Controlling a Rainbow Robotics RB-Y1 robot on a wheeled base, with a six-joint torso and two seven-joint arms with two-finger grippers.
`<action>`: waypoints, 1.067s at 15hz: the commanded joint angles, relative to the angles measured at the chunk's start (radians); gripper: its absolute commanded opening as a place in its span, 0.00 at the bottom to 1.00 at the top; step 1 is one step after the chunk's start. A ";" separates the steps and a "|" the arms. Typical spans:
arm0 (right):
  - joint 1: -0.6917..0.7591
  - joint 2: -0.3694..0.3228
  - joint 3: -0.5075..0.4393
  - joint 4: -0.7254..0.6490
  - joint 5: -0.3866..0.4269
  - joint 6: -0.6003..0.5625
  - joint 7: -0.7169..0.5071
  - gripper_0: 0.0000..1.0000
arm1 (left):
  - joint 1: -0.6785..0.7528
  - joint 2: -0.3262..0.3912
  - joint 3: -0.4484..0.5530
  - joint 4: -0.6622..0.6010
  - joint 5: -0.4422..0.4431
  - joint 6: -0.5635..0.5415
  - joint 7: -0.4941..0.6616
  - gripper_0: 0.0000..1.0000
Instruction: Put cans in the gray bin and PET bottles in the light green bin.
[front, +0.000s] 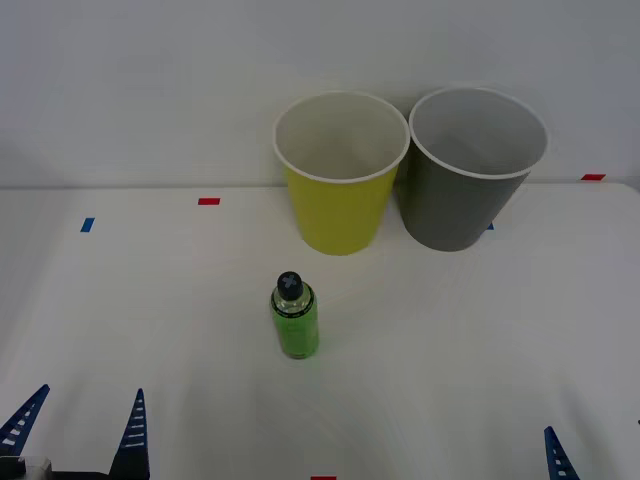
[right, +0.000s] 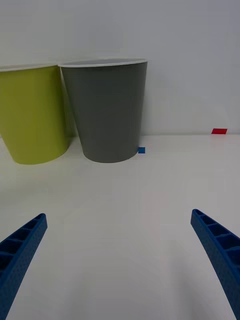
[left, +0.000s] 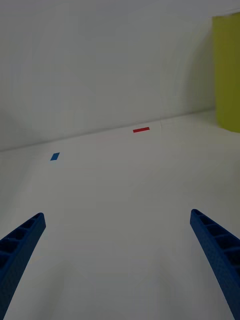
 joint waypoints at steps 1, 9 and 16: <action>0.000 0.000 0.000 0.000 0.000 0.000 0.000 1.00 | 0.000 0.000 0.000 0.000 0.000 0.000 0.000 1.00; 0.000 0.000 0.000 0.000 0.000 0.000 0.000 1.00 | 0.000 0.000 0.000 0.000 0.000 0.000 0.000 1.00; 0.000 0.000 0.000 0.000 0.000 0.000 0.000 1.00 | 0.000 0.000 0.000 0.000 0.000 0.000 0.000 1.00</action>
